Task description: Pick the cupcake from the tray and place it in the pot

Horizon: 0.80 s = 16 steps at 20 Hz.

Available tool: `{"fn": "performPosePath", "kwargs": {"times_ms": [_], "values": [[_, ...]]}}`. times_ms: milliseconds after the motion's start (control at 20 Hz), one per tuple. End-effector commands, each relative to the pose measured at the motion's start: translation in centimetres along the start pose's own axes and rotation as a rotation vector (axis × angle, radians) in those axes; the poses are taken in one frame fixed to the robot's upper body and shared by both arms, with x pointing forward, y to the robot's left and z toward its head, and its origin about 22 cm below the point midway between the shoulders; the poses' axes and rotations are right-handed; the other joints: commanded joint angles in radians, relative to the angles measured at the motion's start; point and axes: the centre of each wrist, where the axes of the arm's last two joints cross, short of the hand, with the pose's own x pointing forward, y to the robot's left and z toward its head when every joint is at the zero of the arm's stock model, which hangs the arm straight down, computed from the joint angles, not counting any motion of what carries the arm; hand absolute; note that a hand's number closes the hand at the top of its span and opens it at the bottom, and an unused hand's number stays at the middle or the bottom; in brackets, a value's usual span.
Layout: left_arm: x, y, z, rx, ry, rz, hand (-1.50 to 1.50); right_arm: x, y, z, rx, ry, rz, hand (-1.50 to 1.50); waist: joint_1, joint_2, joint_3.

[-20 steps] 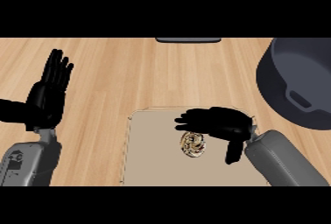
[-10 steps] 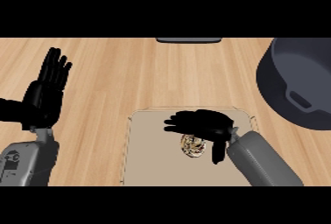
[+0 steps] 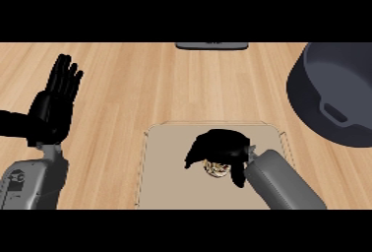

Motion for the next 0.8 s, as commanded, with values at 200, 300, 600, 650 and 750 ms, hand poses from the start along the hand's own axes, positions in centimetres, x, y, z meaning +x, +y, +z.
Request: {"fn": "performPosePath", "kwargs": {"times_ms": [200,300,600,650,750], "values": [[0.0,0.9,-0.7,0.020,-0.019,-0.018,0.00,1.9,4.7,-1.1,-0.042,-0.127,0.033,1.50,-0.007,0.013,0.011],[-0.1,0.1,0.2,0.012,-0.015,-0.006,0.00,2.9,3.9,-1.6,-0.045,-0.117,0.053,1.50,-0.006,0.012,0.011],[0.3,0.4,-0.2,0.007,0.004,-0.002,0.00,0.6,0.9,1.2,-0.181,-0.046,0.138,1.50,-0.006,0.012,0.011],[-0.8,-1.4,0.7,0.018,-0.012,-0.009,0.00,2.9,1.3,0.1,-0.243,-0.040,0.123,1.50,-0.013,0.010,0.011],[-0.2,0.0,0.6,-0.008,0.004,-0.002,0.00,0.3,-1.1,-1.0,-0.312,0.318,0.041,1.50,0.013,0.012,0.010]]}}
